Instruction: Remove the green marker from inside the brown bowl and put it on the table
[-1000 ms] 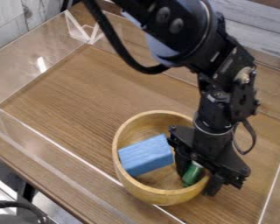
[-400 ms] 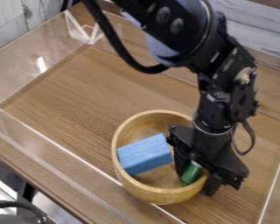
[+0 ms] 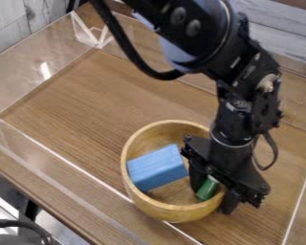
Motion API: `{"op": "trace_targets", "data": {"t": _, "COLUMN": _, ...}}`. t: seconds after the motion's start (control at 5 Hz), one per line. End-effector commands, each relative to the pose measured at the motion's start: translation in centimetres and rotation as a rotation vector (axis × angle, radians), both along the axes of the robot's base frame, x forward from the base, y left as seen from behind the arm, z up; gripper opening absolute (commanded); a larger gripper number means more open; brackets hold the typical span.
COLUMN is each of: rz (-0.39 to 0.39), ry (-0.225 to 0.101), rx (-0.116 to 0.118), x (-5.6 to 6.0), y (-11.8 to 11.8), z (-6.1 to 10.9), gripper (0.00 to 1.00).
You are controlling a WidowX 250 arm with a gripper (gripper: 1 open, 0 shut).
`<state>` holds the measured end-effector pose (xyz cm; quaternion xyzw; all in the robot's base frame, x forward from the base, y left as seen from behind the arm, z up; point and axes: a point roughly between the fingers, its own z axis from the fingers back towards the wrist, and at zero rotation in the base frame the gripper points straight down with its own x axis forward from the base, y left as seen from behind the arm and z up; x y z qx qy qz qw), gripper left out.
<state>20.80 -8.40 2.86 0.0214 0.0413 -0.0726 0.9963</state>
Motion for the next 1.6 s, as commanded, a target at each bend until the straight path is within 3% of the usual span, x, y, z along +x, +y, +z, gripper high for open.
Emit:
{"op": "trace_targets", "data": {"t": 0.0, "rz": -0.015, "ry": -0.047, "rx": -0.011, "x": 0.7, "y": -0.2, "z": 1.4, "gripper": 0.00}}
{"op": "trace_targets", "data": {"t": 1.4, "rz": -0.066, "ry": -0.041, "rx": 0.019, "x": 0.4, "y": 0.0, "z": 4.4, "gripper": 0.00}}
